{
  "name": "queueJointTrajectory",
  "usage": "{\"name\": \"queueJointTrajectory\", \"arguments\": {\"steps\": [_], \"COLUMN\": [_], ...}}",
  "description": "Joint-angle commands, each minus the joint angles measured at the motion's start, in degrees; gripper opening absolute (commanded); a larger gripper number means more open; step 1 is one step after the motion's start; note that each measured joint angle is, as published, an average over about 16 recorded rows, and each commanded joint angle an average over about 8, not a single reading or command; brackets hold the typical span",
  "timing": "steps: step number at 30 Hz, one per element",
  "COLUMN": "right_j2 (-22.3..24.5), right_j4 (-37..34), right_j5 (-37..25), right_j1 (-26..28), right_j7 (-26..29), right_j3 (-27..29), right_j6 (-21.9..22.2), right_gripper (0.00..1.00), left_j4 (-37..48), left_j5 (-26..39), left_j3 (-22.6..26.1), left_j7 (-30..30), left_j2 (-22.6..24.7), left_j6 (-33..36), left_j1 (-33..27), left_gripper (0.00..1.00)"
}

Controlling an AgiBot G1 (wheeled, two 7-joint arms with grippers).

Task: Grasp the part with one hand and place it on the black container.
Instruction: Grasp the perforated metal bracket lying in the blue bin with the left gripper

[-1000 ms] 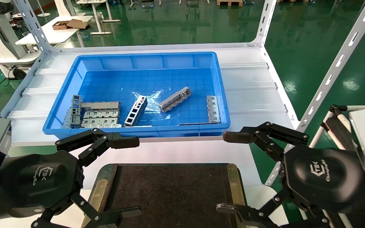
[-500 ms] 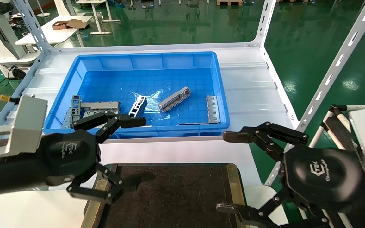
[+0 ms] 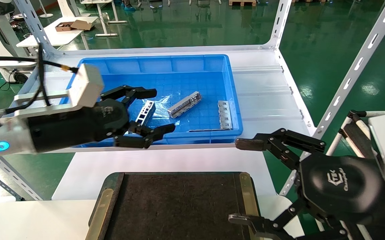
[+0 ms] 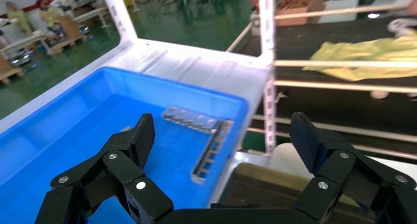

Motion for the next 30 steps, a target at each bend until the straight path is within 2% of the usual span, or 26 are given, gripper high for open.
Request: {"name": "queueJointTrajectory", "arguments": {"steps": [1,12,19,25,30], "right_j2": [0.0,0.0,0.0,0.0,0.0], "right_j4": [0.0,0.0,0.0,0.0,0.0], "right_j5": [0.0,0.0,0.0,0.0,0.0], "right_j1": [0.0,0.0,0.0,0.0,0.0], "right_j7": [0.0,0.0,0.0,0.0,0.0], "right_j3": [0.0,0.0,0.0,0.0,0.0], "right_j6": [0.0,0.0,0.0,0.0,0.0], "right_gripper": [1.0,1.0,1.0,1.0,1.0], "left_j4": [2.0,21.9,35.8,43.9,47.6], "left_j5": [2.1,12.5,16.0,16.5,16.2], "left_j3": [0.9,6.3,8.0,8.2,8.3], "left_j7": [0.1,3.8,7.9,11.7,13.3], "left_j2": [1.8,14.8,22.3,26.3,27.8], "left_j6": [-1.6,-9.2,-14.6,-18.1,-19.7], "left_j1": [-1.4,-12.9,-17.8,-19.8,-20.4], "left_gripper": [1.0,1.0,1.0,1.0,1.0]}}
